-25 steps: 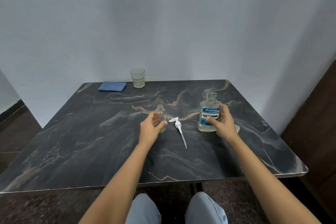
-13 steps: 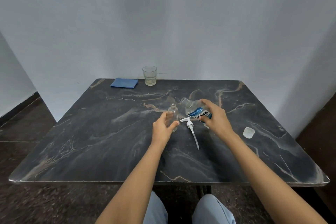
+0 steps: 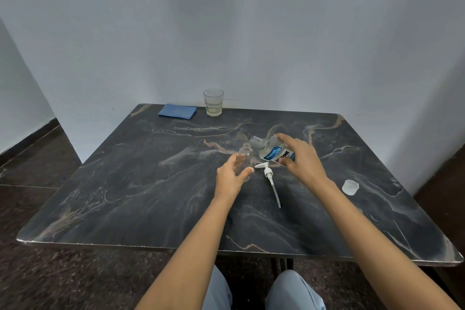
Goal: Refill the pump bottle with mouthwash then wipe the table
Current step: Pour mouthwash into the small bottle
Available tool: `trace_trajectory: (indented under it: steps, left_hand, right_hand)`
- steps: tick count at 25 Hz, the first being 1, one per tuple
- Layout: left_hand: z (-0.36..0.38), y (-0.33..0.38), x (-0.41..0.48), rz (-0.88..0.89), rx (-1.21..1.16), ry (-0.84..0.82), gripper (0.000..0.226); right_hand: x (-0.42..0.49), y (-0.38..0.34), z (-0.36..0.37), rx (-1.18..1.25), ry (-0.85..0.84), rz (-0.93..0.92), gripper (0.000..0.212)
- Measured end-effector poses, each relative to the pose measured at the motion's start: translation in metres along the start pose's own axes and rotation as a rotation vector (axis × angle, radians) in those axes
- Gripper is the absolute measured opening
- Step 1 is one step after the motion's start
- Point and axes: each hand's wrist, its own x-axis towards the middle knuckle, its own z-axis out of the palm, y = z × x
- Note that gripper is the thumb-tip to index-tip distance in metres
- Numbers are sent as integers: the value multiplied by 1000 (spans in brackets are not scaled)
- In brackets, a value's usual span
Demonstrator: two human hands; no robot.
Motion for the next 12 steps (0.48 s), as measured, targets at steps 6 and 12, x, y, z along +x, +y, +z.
trace_trajectory:
  steps: [6, 12]
  left_hand:
    - [0, 1, 2, -16, 29, -6, 47]
    - [0, 1, 0, -9, 31, 0, 47]
  right_hand:
    - [3, -4, -8, -59, 1, -16, 64]
    - [8, -9, -15, -176, 4, -50, 62]
